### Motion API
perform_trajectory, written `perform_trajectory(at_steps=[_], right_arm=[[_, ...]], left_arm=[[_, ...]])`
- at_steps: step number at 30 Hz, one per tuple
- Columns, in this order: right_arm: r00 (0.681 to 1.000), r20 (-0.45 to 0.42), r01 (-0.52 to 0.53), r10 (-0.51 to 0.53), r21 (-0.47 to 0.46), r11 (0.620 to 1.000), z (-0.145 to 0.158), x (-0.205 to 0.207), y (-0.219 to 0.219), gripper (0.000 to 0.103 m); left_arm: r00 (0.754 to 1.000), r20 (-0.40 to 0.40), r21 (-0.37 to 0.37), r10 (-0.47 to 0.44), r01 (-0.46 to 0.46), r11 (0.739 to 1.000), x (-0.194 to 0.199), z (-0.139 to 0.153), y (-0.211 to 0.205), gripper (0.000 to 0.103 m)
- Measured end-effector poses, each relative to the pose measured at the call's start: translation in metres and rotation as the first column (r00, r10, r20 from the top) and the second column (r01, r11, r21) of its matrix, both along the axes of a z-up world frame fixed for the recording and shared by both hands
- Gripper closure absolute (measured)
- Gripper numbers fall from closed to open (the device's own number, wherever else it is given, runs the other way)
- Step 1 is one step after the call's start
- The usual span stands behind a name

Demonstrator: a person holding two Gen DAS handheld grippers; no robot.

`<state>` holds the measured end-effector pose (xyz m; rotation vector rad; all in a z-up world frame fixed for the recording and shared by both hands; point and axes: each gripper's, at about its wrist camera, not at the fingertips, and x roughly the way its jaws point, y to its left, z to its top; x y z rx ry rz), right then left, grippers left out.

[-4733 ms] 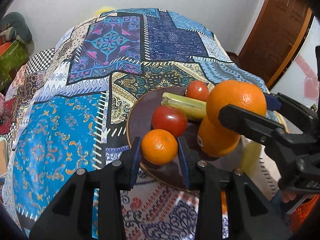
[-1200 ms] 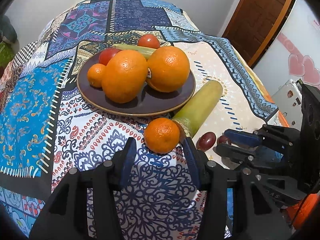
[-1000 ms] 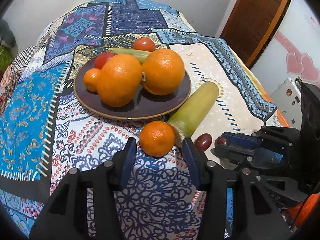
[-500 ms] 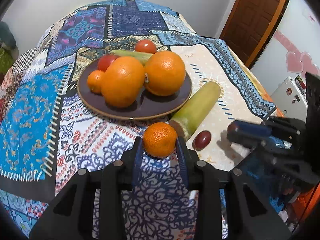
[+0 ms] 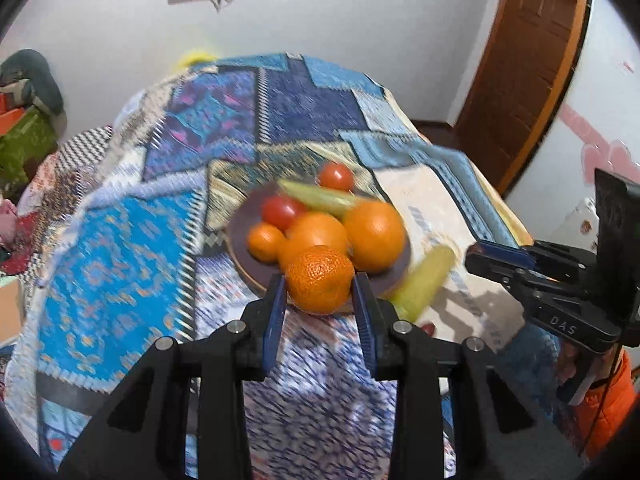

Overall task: Organize fruits
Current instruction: 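Grasp a mandarin with the left gripper while the right gripper grasps a dark date, then place the mandarin and date on the plate, open both grippers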

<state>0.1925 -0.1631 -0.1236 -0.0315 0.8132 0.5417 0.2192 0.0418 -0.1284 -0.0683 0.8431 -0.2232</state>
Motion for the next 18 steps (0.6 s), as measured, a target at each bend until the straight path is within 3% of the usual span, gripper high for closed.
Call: perform_trajectory(at_steps=[4,9,18], right_arm=[[1.000,0.029,0.010,-0.009,-0.007,1.000,0.004,0.017,0.005,0.086],[0.999,0.042,0.028,-0.027,-0.026,0.999,0.001,0.039,0.012,0.086],[0.998,-0.044,0.042,-0.044,-0.048,0.998,-0.029,0.079,0.016,0.086]], left_arm=[[0.999,-0.006,-0.026,0.043,-0.043,0.999,0.025,0.003,0.019,0.070],[0.996,-0.026,0.000,0.085,-0.085,0.996,0.060,-0.008,0.030,0.070],[0.991,-0.091,0.006,0.096,-0.096,0.995,0.107,-0.038,0.039,0.070]])
